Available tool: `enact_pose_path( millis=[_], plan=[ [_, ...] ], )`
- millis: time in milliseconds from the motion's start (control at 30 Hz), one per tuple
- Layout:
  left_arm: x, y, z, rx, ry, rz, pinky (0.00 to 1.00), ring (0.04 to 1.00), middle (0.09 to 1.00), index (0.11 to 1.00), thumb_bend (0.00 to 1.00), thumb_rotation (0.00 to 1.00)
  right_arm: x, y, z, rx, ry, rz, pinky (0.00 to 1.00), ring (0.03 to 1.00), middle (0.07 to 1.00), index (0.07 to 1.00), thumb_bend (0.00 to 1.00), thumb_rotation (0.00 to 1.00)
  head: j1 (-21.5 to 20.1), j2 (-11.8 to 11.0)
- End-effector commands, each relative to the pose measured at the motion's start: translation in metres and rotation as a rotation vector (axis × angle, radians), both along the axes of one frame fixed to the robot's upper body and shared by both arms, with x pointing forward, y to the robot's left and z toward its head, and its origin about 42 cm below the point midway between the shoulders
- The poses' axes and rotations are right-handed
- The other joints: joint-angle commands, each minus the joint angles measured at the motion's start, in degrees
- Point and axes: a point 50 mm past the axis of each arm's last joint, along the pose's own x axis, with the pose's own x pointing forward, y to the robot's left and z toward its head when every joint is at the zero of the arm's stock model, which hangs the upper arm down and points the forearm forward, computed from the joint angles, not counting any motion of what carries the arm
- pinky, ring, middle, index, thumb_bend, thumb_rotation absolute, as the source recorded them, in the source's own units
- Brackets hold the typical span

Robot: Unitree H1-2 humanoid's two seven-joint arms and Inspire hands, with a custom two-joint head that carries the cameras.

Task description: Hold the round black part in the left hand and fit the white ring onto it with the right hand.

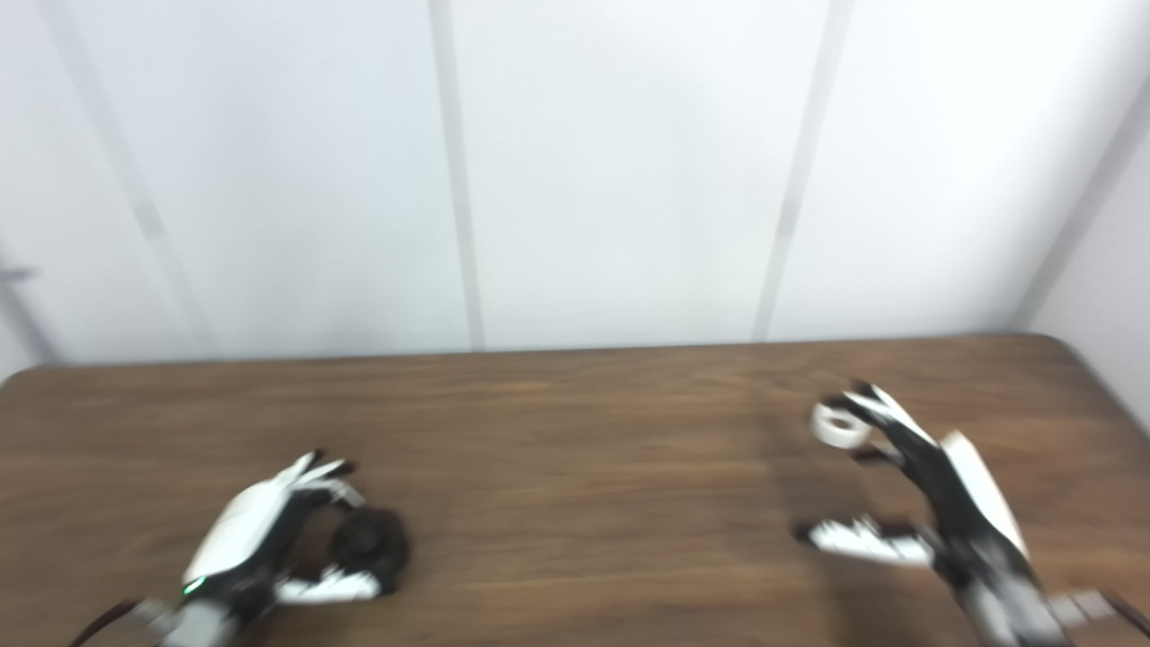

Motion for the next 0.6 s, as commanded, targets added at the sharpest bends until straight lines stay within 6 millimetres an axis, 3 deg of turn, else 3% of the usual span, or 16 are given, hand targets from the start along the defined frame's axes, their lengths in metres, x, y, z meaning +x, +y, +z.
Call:
enact_pose_path(
  millis=[0, 33, 100, 167, 400, 567],
  plan=[
    [-0.004, -0.003, 0.008, 0.028, -0.023, -0.058, 1.00, 1.000, 0.878, 0.481, 0.52, 0.04, 0.010, -0.008, 0.030, -0.069, -0.099, -0.032, 0.68, 0.922, 0.958, 0.800, 0.80, 0.08, -0.9, 0.0],
    [-0.007, -0.005, 0.006, 0.030, -0.013, -0.070, 1.00, 1.000, 0.876, 0.481, 0.52, 0.04, 0.014, -0.010, 0.036, -0.097, -0.113, -0.045, 0.78, 0.952, 0.965, 0.803, 0.82, 0.12, -1.6, 0.0],
    [-0.013, -0.009, 0.001, 0.032, 0.005, -0.093, 1.00, 1.000, 0.872, 0.481, 0.52, 0.04, 0.022, -0.014, 0.048, -0.154, -0.136, -0.065, 0.86, 0.974, 0.962, 0.799, 0.84, 0.19, -2.7, -0.1],
    [-0.018, -0.014, -0.005, 0.037, 0.019, -0.122, 1.00, 0.998, 0.869, 0.481, 0.52, 0.04, 0.029, -0.018, 0.061, -0.209, -0.155, -0.082, 0.81, 0.952, 0.961, 0.797, 0.88, 0.28, -4.1, -0.1],
    [-0.034, -0.027, -0.018, 0.035, 0.068, -0.190, 1.00, 1.000, 0.876, 0.480, 0.52, 0.04, 0.055, -0.035, 0.085, -0.279, -0.159, -0.118, 0.82, 0.963, 0.973, 0.799, 0.89, 0.31, -5.6, -0.3],
    [-0.042, -0.030, -0.020, 0.039, 0.055, -0.220, 1.00, 0.998, 0.864, 0.479, 0.52, 0.04, 0.075, -0.043, 0.090, -0.327, -0.067, -0.136, 0.89, 0.999, 0.988, 0.813, 0.87, 0.30, -6.4, -0.5]
  ],
)
